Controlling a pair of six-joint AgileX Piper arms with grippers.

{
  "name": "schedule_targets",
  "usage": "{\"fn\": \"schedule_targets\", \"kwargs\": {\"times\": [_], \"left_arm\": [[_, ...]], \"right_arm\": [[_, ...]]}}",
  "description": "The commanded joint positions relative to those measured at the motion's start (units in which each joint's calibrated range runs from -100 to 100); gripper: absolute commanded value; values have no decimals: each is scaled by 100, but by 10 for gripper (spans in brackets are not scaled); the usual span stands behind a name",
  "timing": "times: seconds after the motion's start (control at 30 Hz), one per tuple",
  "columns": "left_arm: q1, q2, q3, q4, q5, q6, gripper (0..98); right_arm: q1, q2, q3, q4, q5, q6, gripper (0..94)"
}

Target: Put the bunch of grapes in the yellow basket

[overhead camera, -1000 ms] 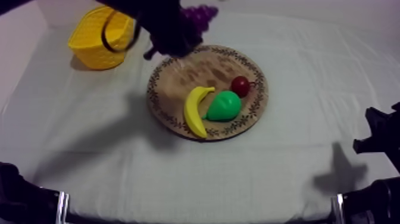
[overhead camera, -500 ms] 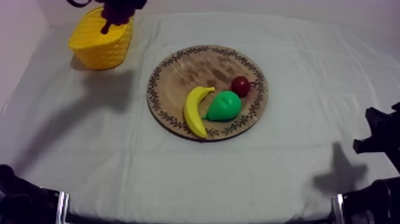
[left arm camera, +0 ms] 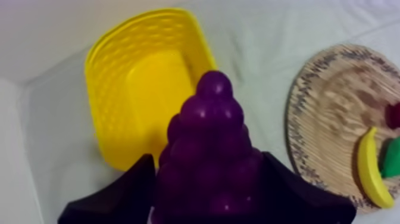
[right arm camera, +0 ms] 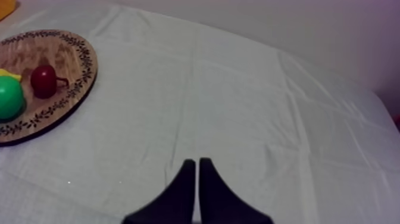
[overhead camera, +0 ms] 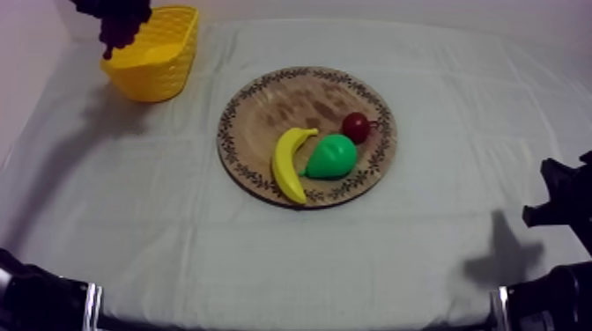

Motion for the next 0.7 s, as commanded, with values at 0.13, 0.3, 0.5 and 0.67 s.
{"fn": "schedule_targets", "kwargs": {"times": [0.13, 0.3, 0.5, 0.67], "left_arm": [[-216, 601, -708, -2, 101, -2, 463], [-275, 1288, -1458, -17, 204, 25, 473], [-348, 1995, -2013, -3, 183, 98, 480], [-463, 2486, -2195, 10, 166, 160, 491]], "right_arm": [[1, -2, -1, 1, 0, 1, 5], [1, -2, -1, 1, 0, 1, 5], [1, -2, -1, 1, 0, 1, 5], [1, -2, -1, 1, 0, 1, 5]]}}
